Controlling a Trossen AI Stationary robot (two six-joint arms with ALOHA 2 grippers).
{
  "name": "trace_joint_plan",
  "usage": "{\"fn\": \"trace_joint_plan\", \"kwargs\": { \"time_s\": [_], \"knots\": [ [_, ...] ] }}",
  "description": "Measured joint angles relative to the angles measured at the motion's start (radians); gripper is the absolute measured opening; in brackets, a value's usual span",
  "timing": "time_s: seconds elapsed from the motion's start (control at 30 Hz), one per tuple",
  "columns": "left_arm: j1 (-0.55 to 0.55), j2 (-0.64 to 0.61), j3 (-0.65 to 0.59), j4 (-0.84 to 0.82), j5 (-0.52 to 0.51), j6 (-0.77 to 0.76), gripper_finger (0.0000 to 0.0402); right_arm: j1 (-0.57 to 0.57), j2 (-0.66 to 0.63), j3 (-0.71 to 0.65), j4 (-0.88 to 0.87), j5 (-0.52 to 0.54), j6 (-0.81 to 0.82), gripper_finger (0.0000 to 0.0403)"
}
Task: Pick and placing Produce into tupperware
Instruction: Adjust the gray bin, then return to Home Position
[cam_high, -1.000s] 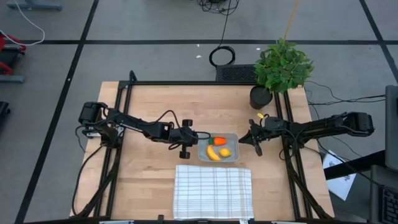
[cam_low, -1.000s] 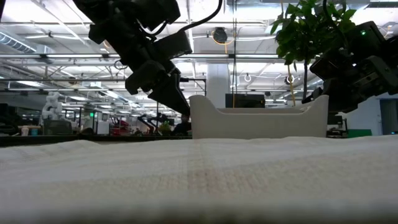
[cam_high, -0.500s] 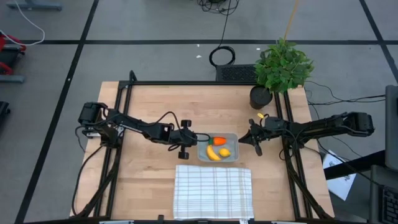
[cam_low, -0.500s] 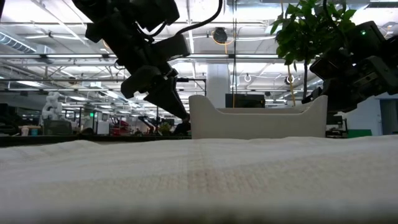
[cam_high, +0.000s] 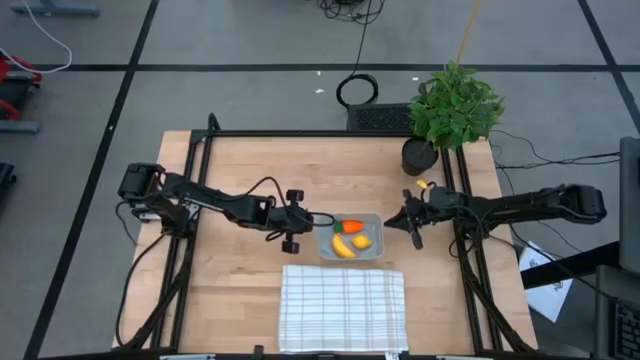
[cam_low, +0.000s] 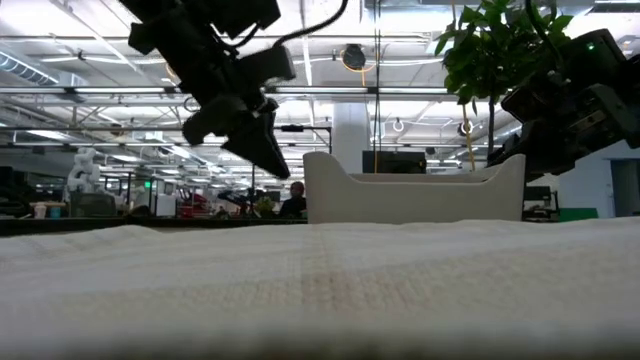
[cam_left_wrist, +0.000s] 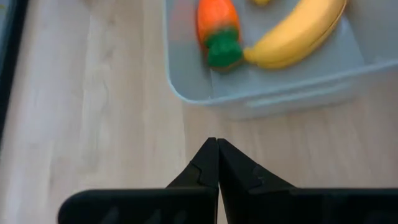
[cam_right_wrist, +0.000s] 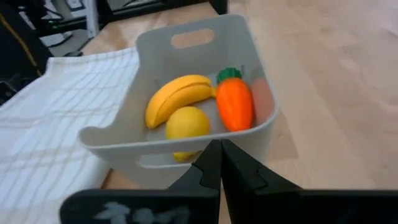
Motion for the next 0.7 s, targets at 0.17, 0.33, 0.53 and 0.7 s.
{"fn": "trace_joint_plan", "kwargs": {
  "time_s": [0.17, 0.33, 0.53, 0.7],
  "knots": [
    [-0.002, -0.077, 0.0, -0.044, 0.0, 0.015, 0.0, -0.014, -0.049, 0.0, -0.061, 0.024, -0.005, 0.0],
    [-0.003, -0.174, 0.0, -0.082, 0.0, 0.083, 0.0, -0.031, -0.106, 0.027, -0.216, 0.027, -0.012, 0.0],
    [0.019, -0.32, -0.007, -0.126, 0.018, 0.148, 0.0, -0.03, -0.182, 0.081, -0.318, 0.026, -0.044, 0.0],
    [0.075, -0.452, -0.091, -0.069, 0.096, 0.177, 0.0, -0.03, -0.264, 0.093, -0.353, 0.026, -0.062, 0.0]
  ]
}}
